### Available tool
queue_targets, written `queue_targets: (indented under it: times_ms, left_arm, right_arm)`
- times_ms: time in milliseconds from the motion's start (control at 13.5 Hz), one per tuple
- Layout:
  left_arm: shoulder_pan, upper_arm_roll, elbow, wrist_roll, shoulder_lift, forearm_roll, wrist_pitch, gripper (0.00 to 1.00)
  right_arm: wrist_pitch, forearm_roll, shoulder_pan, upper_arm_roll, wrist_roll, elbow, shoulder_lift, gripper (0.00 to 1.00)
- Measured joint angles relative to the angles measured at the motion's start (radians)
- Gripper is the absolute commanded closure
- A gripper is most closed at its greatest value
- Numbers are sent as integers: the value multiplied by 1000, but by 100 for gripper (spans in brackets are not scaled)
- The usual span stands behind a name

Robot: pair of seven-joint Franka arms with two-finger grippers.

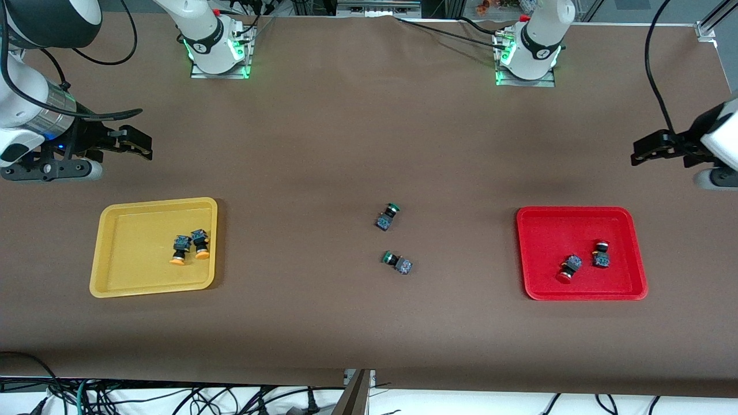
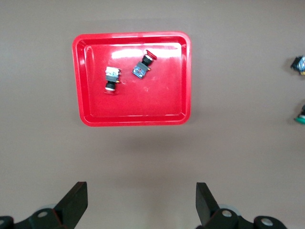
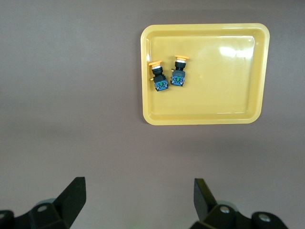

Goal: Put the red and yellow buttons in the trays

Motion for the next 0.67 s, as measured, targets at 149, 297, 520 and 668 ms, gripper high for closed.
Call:
queue_targets:
  times_ms: [149,297,520,668]
  left_arm:
    - [-15,12,-97,-57,-50,-2,86,0]
    - [-24,-2,-173,-124,-103,-2,121,0]
    - [-21,-47,-208,-175,-138,-2,120,0]
    - [-21,-52,-215,-178,-141,-2,120,0]
  right_arm:
    - [0,0,0,0,0,0,0,0]
    - [0,0,0,0,0,0,0,0]
    - [0,0,0,0,0,0,0,0]
    - [0,0,0,0,0,0,0,0]
